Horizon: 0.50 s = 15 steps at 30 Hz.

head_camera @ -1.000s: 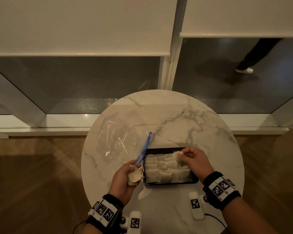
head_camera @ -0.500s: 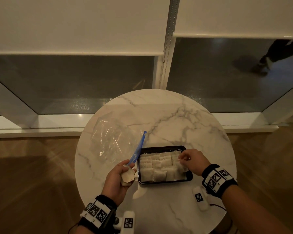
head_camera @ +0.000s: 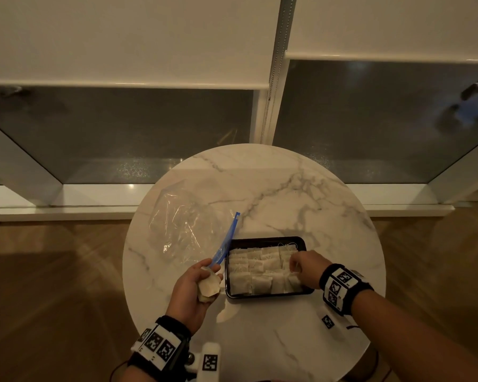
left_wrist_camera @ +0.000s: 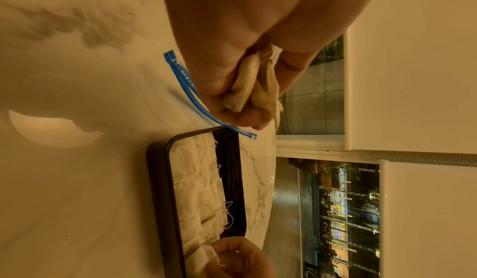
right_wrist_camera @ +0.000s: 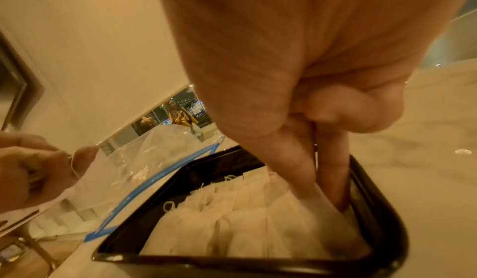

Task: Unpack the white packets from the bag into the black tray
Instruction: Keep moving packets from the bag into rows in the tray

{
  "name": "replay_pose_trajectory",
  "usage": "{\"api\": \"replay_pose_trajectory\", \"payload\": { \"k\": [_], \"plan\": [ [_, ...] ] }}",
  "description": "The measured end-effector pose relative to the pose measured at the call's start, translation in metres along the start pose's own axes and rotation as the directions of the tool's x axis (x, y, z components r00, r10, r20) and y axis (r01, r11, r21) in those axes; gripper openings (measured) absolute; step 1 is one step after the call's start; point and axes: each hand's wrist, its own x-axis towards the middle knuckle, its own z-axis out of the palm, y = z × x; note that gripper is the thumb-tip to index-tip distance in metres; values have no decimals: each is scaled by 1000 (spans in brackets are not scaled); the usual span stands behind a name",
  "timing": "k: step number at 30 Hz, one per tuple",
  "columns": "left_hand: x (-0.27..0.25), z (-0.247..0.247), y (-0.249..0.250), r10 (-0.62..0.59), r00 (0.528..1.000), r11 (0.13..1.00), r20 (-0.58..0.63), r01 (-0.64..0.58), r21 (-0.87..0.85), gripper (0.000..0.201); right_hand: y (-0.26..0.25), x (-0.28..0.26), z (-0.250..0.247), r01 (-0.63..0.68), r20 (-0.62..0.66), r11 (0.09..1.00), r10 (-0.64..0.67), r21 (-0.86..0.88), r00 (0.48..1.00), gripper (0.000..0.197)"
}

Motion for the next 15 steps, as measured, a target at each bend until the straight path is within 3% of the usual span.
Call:
{"api": "replay_pose_trajectory", "payload": {
  "k": [10,15],
  "plan": [
    [-1,1,0,5,1000,1000,-2,-5,10,28,-13,-1,-8,-47,-43,968,37,-247,998,21],
    [-2,-1,2,13,1000,1000,-7,-13,19,27,-30,-7,-10,5,-205,968,-58,-252,977,31]
  ]
}}
